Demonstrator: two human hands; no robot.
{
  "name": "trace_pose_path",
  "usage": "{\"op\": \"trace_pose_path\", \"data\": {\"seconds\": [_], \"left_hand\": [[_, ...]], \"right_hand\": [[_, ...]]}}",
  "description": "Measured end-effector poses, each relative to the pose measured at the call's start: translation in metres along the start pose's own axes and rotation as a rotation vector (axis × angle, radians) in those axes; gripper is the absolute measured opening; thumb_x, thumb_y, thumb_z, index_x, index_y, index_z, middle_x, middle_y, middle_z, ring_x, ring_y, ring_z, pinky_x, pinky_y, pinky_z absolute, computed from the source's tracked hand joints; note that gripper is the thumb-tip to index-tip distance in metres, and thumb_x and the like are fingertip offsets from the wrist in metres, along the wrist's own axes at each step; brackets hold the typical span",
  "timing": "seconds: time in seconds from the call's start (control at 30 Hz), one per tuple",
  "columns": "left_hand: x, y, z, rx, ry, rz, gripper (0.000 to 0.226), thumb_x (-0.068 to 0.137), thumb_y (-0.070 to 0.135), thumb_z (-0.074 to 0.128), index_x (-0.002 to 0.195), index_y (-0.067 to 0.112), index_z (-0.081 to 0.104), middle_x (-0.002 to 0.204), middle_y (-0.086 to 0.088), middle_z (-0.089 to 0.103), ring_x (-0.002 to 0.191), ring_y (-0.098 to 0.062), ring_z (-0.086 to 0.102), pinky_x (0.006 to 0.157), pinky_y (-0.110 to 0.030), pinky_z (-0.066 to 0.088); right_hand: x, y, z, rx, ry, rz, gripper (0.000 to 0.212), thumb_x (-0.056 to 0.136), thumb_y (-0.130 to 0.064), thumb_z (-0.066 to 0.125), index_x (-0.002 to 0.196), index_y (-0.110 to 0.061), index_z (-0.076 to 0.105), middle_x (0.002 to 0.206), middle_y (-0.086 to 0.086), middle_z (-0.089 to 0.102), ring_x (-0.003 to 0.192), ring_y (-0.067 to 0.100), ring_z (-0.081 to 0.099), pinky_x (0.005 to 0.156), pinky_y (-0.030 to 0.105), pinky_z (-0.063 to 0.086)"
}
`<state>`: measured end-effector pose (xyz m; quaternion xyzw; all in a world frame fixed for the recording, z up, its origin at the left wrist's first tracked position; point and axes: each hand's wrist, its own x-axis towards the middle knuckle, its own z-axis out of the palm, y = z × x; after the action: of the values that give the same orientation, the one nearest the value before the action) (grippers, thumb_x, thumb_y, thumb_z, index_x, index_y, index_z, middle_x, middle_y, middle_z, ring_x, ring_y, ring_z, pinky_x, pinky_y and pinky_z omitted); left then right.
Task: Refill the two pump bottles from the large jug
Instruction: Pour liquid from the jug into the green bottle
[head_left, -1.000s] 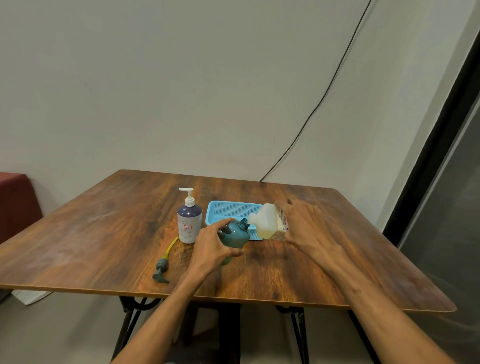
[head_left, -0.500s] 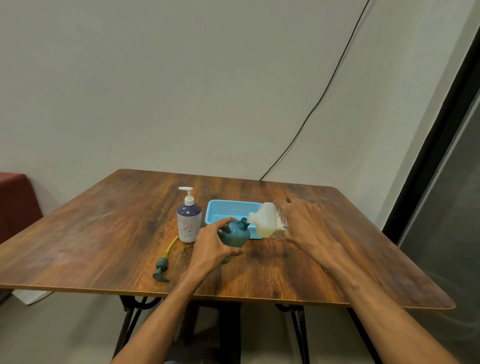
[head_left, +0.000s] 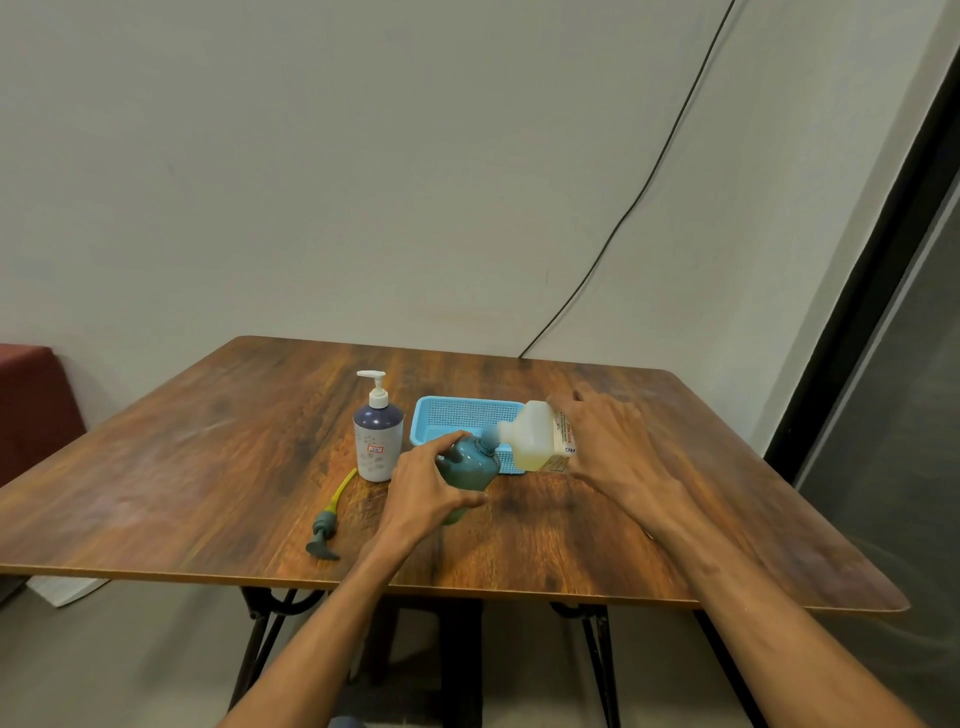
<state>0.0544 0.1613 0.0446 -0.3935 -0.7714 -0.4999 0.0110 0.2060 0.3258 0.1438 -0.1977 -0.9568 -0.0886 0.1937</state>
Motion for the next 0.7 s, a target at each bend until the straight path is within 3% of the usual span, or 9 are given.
{"op": "trace_pose_path", "data": {"seconds": [0.17, 0.33, 0.57, 0.7], "left_hand": [[0.001, 0.0001, 0.0015, 0.0, -0.003, -0.012, 0.084, 0.06, 0.029, 0.092, 0.135, 0.026, 0.054, 0.114, 0.011, 0.056, 0.102, -0.005, 0.054, 0.079, -0.008, 0.042], [0.0006, -0.0003, 0.0017, 0.004, -0.001, -0.009, 0.083, 0.059, 0.029, 0.092, 0.134, 0.027, 0.054, 0.112, 0.011, 0.056, 0.101, -0.007, 0.055, 0.075, -0.007, 0.042], [0.0004, -0.0004, 0.0023, 0.005, 0.002, -0.004, 0.081, 0.06, 0.029, 0.092, 0.133, 0.028, 0.055, 0.112, 0.013, 0.056, 0.101, -0.006, 0.054, 0.075, -0.007, 0.042], [0.0008, -0.001, 0.0024, 0.002, 0.002, -0.006, 0.082, 0.06, 0.03, 0.092, 0.133, 0.029, 0.055, 0.112, 0.013, 0.056, 0.102, -0.007, 0.055, 0.079, -0.012, 0.046]], "right_hand": [[0.0002, -0.0005, -0.0009, 0.012, -0.009, 0.004, 0.067, 0.069, -0.048, 0.081, 0.127, -0.031, 0.054, 0.109, -0.001, 0.054, 0.097, 0.021, 0.059, 0.08, 0.037, 0.05], [-0.0003, -0.0004, -0.0008, -0.016, -0.005, 0.0, 0.064, 0.07, -0.044, 0.08, 0.127, -0.029, 0.054, 0.108, -0.001, 0.053, 0.095, 0.022, 0.059, 0.074, 0.035, 0.044], [-0.0006, -0.0008, 0.0, -0.008, -0.01, 0.007, 0.067, 0.07, -0.043, 0.082, 0.129, -0.029, 0.053, 0.109, 0.0, 0.054, 0.098, 0.022, 0.059, 0.079, 0.038, 0.05], [0.0004, -0.0007, 0.0006, -0.026, -0.003, 0.007, 0.063, 0.07, -0.039, 0.082, 0.126, -0.029, 0.055, 0.106, -0.001, 0.053, 0.097, 0.023, 0.06, 0.075, 0.036, 0.045]]}}
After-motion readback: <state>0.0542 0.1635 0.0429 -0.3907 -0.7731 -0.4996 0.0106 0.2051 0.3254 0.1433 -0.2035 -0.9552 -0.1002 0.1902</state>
